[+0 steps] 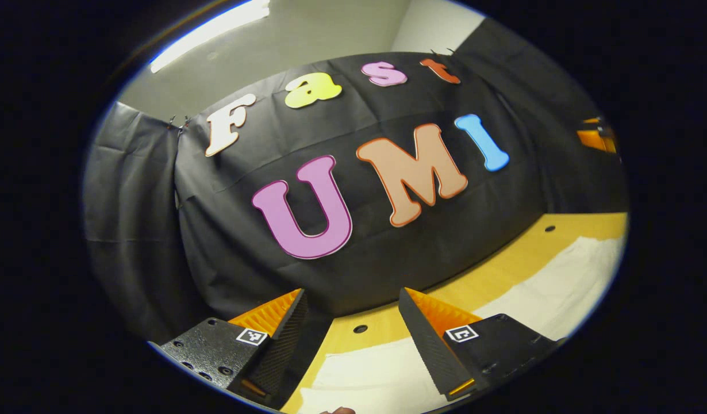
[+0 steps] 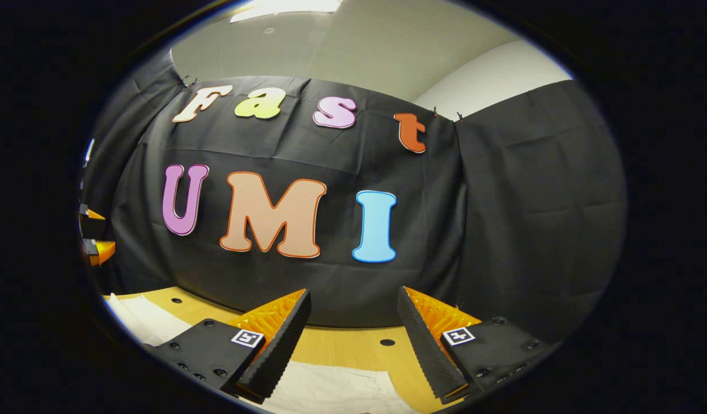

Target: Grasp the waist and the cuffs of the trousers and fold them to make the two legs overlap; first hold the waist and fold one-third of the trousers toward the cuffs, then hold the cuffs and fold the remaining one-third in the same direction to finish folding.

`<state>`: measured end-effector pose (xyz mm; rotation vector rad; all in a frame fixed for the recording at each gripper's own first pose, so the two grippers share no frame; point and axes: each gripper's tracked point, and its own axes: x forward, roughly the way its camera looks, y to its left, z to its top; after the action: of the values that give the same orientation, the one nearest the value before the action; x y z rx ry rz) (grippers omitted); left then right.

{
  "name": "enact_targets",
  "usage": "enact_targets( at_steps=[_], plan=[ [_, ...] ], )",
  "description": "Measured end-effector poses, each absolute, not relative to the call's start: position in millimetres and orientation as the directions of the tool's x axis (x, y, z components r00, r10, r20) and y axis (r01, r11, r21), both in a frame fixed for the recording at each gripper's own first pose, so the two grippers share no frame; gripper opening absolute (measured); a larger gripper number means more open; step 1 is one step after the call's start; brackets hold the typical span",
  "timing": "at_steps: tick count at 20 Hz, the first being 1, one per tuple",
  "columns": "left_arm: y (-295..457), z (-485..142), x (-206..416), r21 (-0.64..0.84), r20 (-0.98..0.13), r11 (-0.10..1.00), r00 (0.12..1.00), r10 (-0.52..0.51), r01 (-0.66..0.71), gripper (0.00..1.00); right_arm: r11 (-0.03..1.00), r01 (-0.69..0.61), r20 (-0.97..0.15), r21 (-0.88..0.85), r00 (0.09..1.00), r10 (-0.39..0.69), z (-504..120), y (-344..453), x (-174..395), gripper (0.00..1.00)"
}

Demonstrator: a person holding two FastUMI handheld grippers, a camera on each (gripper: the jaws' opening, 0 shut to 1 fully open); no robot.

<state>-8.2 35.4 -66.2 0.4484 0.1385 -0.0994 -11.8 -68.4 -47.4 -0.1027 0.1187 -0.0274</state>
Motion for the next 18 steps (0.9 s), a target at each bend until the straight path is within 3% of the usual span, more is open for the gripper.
enact_targets(
  at_steps=[9, 18],
  plan=[
    [82, -147, -49, 0.647, -0.380, 0.690, 0.922, -0.077, 0.324, 0.96, 0.995, -0.024, -0.127, -0.101, 0.992, 0.011, -56, -47, -15, 0.97],
    [111, -246, -106, 0.665, -0.642, 0.418, 0.760, -0.104, 0.619, 0.96, 0.994, -0.034, -0.155, -0.106, 0.988, 0.017, -70, -37, -23, 0.97]
  ],
)
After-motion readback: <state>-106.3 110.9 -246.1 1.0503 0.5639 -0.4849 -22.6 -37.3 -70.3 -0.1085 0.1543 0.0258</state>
